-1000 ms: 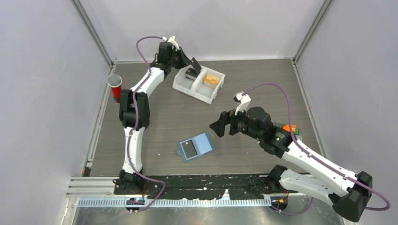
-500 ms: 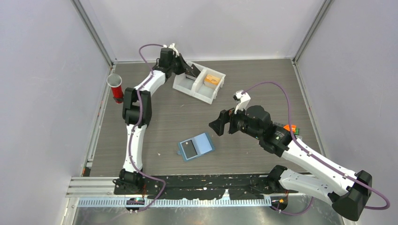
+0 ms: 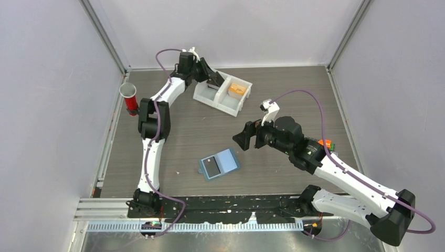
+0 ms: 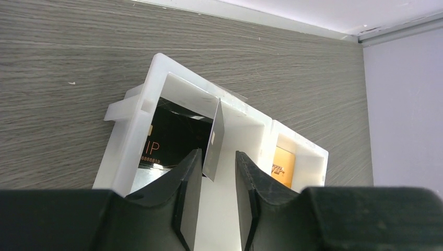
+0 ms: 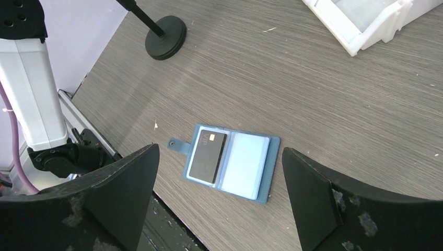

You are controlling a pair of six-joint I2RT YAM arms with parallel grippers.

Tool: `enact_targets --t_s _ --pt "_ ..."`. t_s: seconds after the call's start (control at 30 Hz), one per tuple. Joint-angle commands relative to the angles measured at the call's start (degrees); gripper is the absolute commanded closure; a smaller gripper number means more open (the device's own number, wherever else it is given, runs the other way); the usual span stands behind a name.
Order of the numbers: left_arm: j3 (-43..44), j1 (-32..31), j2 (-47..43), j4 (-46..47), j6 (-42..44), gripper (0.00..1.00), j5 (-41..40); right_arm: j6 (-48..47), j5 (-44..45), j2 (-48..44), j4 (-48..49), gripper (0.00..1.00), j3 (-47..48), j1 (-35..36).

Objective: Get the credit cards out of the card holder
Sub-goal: Place the credit card in the storage box.

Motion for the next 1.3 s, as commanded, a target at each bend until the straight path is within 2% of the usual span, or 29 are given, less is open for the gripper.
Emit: enact_targets --t_s 0.0,0.37,0.57,0.8,0.9,1.03,1.27 --pt "2.37 0.14 -0.65 -0.05 -0.21 0.66 1.44 -0.06 0.66 0.47 2.19 0.05 2.81 -0.36" --pt "1.21 0.07 -5.74 -3.26 1.43 0.63 -1.5 1.28 -0.65 0.76 1.95 0.05 2.93 -0.37" --pt "-3.29 -0.28 -11.15 -3.78 2.88 0.6 -1.41 2.88 -0.17 1.8 0.44 0.05 2.89 -0.4" --pt "-8.17 -1.1 -18.36 -8.55 6.45 0.52 -1.72 3.19 -1.27 3.68 -2.25 0.05 4.17 -0.37" --pt "-13.39 -2.64 -23.58 -11.08 7.91 0.52 -0.49 3.3 -1.54 4.21 -2.98 0.04 4.75 -0.36" --pt "-24.67 -6.0 -31.64 -10.28 8.07 0.52 0.83 4.9 -1.61 5.82 -4.75 0.0 5.16 -0.4" --pt "-43.88 -11.98 -46.92 -11.17 8.47 0.53 -1.87 5.99 -3.08 5.61 -6.73 0.1 3.09 -0.34"
